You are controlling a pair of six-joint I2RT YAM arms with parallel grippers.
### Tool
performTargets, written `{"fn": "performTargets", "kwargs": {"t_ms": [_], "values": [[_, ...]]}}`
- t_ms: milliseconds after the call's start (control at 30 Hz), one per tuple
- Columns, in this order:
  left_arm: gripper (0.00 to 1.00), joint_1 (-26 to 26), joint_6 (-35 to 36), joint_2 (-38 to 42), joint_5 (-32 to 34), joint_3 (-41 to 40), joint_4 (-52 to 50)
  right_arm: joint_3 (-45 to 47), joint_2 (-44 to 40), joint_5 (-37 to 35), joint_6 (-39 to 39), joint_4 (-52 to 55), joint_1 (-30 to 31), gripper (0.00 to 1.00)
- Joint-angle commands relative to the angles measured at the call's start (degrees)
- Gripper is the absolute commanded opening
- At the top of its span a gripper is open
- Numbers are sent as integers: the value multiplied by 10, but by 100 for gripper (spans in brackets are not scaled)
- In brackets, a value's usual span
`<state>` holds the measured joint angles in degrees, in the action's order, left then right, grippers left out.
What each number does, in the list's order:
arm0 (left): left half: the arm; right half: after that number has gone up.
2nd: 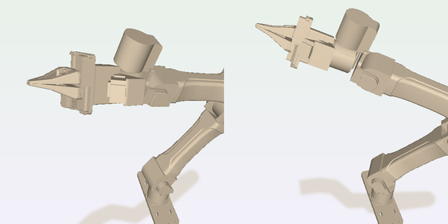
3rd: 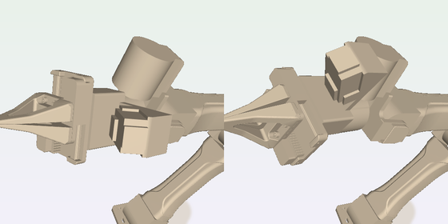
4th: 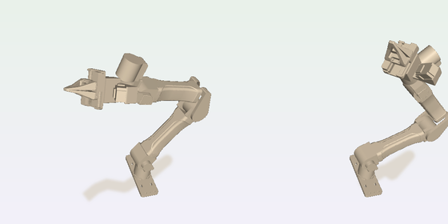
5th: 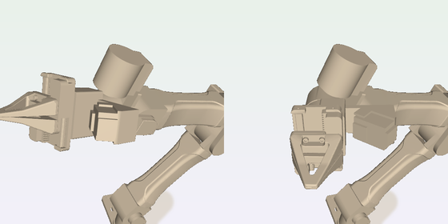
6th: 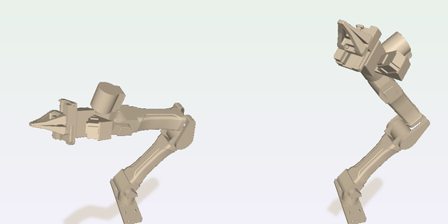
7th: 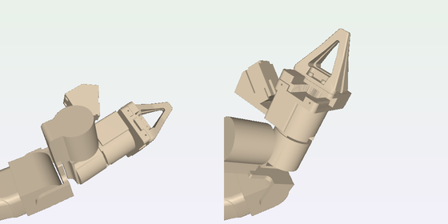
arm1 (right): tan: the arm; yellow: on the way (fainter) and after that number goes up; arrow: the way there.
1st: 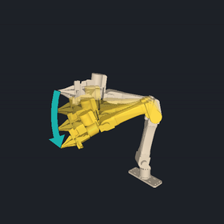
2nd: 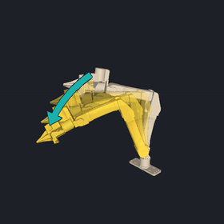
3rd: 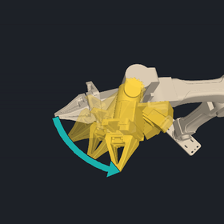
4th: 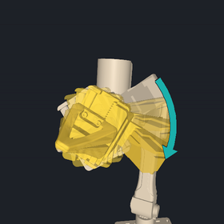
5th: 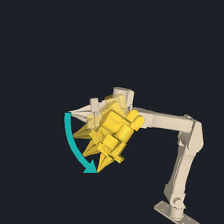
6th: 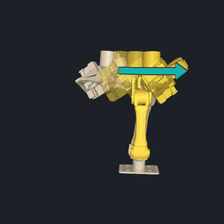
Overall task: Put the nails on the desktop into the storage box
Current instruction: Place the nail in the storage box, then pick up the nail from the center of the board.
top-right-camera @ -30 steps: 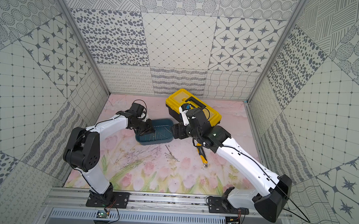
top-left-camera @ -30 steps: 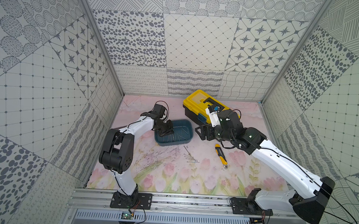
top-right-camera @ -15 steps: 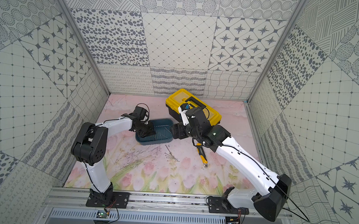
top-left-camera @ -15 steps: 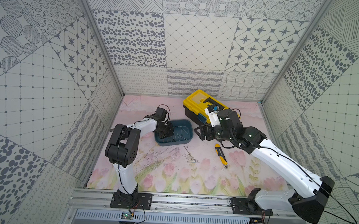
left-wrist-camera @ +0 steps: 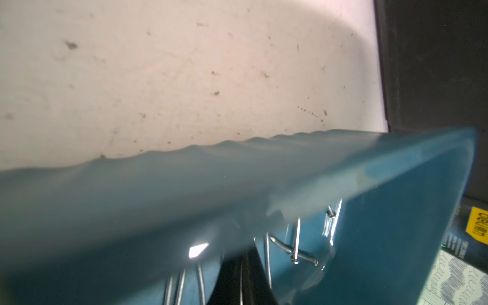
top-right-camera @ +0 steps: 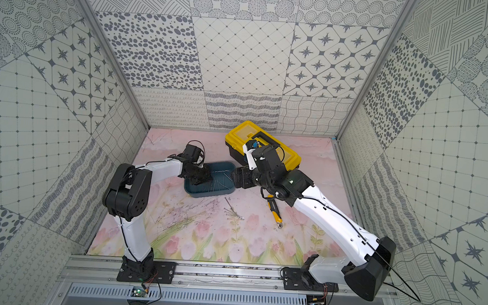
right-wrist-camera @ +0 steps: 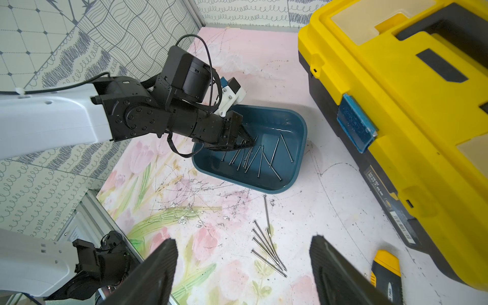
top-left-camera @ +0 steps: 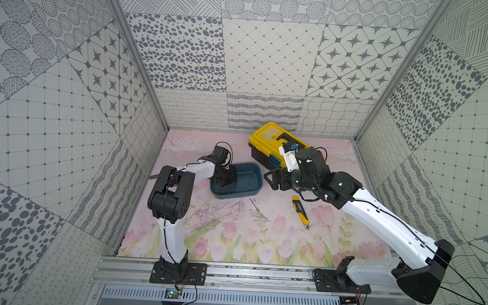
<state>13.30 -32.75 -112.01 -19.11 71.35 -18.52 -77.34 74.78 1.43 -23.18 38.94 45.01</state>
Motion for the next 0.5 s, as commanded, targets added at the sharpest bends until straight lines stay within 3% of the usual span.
{"fn": "performTargets", "kwargs": {"t_ms": [0,167,200,233,267,400,467], "values": [[19,1,16,-8,6,11,-34,2,-13,-12,-10,-11,6,84],[39,1,24,7,1,16,-49,0,-3,-13,-3,-11,13,84],[52,2,23,13,1,18,-54,1,-1,-12,0,-11,14,84],[94,1,24,23,3,20,-61,2,1,-12,4,-11,16,85],[99,2,26,33,6,20,-67,4,2,-13,7,-11,18,85],[99,9,49,101,17,18,-94,9,2,-23,16,-11,23,96],[99,17,68,143,21,20,-104,8,-1,-27,19,-10,24,97]]}}
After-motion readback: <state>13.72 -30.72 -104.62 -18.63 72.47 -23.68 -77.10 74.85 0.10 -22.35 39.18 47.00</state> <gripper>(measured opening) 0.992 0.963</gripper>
